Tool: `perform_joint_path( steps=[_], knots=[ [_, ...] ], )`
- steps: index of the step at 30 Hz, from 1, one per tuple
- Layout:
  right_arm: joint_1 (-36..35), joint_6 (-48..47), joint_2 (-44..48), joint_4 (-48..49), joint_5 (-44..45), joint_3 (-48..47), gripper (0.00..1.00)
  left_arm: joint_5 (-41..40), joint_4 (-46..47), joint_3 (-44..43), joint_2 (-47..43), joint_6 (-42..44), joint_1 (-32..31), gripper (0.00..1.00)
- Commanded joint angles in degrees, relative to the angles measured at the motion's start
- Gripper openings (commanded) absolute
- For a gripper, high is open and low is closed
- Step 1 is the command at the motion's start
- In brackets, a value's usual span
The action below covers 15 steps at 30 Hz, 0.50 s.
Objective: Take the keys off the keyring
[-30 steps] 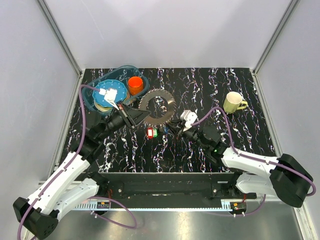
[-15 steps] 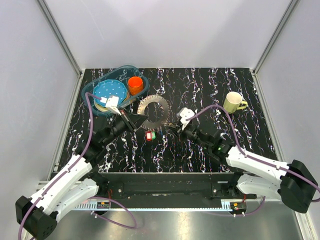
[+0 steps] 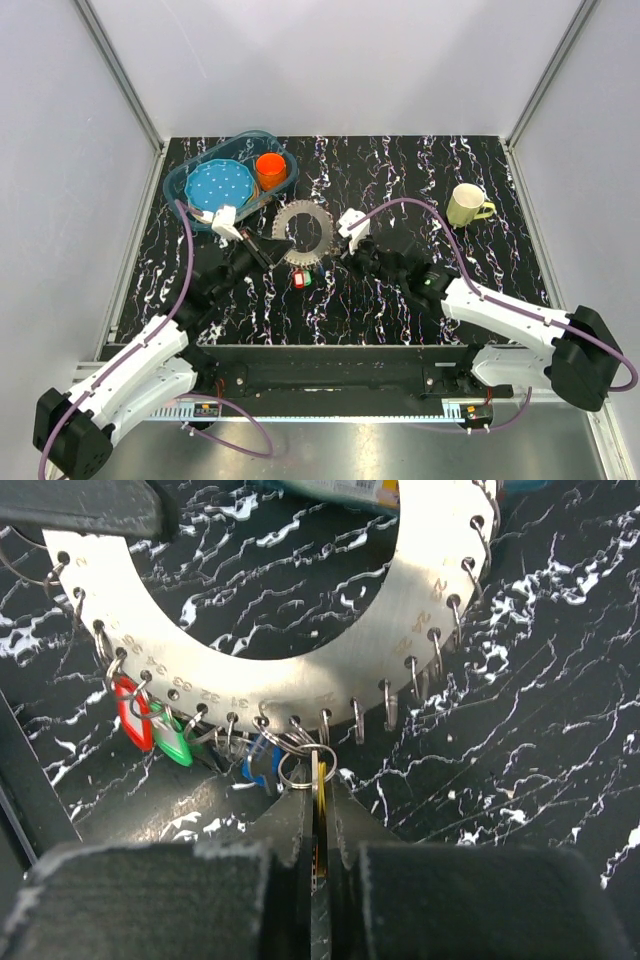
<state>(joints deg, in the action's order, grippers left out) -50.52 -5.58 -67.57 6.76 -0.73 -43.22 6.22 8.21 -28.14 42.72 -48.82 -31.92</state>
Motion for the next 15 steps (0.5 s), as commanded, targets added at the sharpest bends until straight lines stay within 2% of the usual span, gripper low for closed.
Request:
perform_joint_path(
  steps=[1,3,5,6,9,12,15],
  knots=[
    [0.34,-1.09,1.39,1.66,3.81,-2.75,0.0,-7.54,-2.4,2.65,-0.8,1.36,1.16,0.0],
    [0.34,-1.53,1.48,2.11,3.72,-2.74,0.0,-8.06,-4.33,2.48,-0.53,2.14,1.16,0.06],
    [0.42,-2.93,1.13,2.46,3.28,-3.35,0.0,-8.59,-5.48,1.95,-0.62,3.19,1.07,0.19],
    [0.34,-3.2,0.95,2.72,3.11,-3.88,0.0,-9.03,-6.44,1.86,-0.71,3.72,1.16,0.32],
    [0.34,-4.96,-1.42,1.51,0.3,-8.8,0.0,-10.25,-8.02,1.16,-2.02,5.48,1.16,0.45],
    [0.34,-8.38,-4.06,1.32,-1.64,-11.71,0.0,-12.01,-12.58,-1.72,-3.87,7.06,1.25,0.57],
    [0.34,-11.02,-4.5,1.15,-2.34,-12.32,0.0,-13.69,-18.73,-6.47,-4.75,11.89,1.25,0.6]
  ],
)
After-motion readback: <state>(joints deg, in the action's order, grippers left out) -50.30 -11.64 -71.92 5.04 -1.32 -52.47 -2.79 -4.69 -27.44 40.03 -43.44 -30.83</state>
